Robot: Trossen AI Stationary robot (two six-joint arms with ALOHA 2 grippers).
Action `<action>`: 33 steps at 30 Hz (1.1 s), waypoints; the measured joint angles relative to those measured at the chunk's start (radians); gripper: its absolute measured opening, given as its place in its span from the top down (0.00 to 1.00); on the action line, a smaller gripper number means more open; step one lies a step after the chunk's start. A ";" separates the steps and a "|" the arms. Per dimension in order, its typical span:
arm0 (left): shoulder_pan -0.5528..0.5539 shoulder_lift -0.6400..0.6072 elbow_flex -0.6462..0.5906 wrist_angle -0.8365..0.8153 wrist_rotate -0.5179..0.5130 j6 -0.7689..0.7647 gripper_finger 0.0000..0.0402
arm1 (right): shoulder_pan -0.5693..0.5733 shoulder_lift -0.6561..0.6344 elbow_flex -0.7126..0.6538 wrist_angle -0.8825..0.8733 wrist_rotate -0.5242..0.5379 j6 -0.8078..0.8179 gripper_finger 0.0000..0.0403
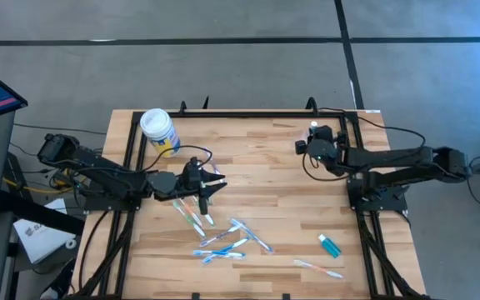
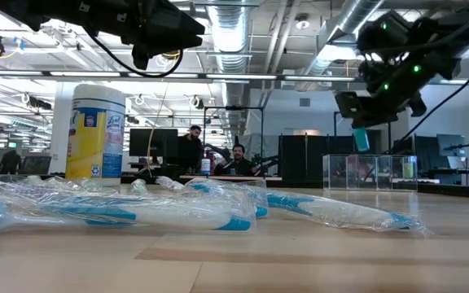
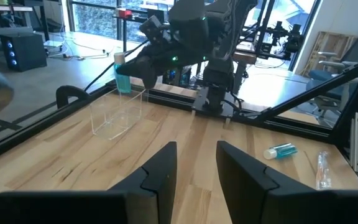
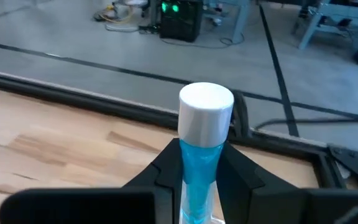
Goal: Pick & Place toothbrushing station
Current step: Put the left mouthwash into the middle transparent organizer
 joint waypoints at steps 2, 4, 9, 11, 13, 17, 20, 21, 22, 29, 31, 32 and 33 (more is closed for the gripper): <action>0.000 0.000 0.000 0.000 0.000 0.000 0.74 | -0.020 0.009 -0.032 0.045 -0.009 0.001 0.85; 0.000 0.000 0.000 0.000 0.000 0.000 0.74 | -0.039 0.007 -0.065 0.103 -0.026 0.004 0.85; 0.000 0.000 0.000 0.000 0.000 0.000 0.74 | -0.060 0.006 -0.130 0.248 -0.052 -0.018 0.85; 0.000 0.000 0.000 0.000 0.000 0.000 0.74 | -0.069 0.007 -0.146 0.262 -0.059 -0.022 0.85; 0.000 0.000 0.000 0.000 0.000 0.000 0.74 | -0.079 0.007 -0.160 0.288 -0.064 -0.020 0.85; 0.000 0.000 0.000 0.000 0.000 0.000 0.74 | -0.096 0.007 -0.207 0.371 -0.079 -0.002 0.85; 0.000 0.000 0.000 0.000 0.000 0.000 0.74 | -0.104 0.007 -0.235 0.437 -0.099 0.011 0.85; 0.000 0.000 0.000 0.000 0.000 0.000 0.74 | -0.104 0.007 -0.243 0.457 -0.100 0.011 0.85; 0.000 0.000 0.000 0.000 0.000 0.000 0.74 | -0.104 0.007 -0.247 0.470 -0.100 0.011 0.85; 0.000 0.000 0.000 0.000 0.000 0.000 0.74 | -0.103 0.007 -0.248 0.476 -0.116 0.018 0.85; 0.000 0.000 0.000 0.001 0.000 0.000 0.74 | -0.103 0.007 -0.248 0.476 -0.120 0.018 0.85; 0.000 0.000 0.000 0.001 0.000 0.000 0.74 | -0.104 0.007 -0.248 0.476 -0.120 0.018 0.85; 0.000 0.000 0.000 0.001 0.000 0.000 0.74 | -0.104 0.007 -0.248 0.476 -0.120 0.018 0.85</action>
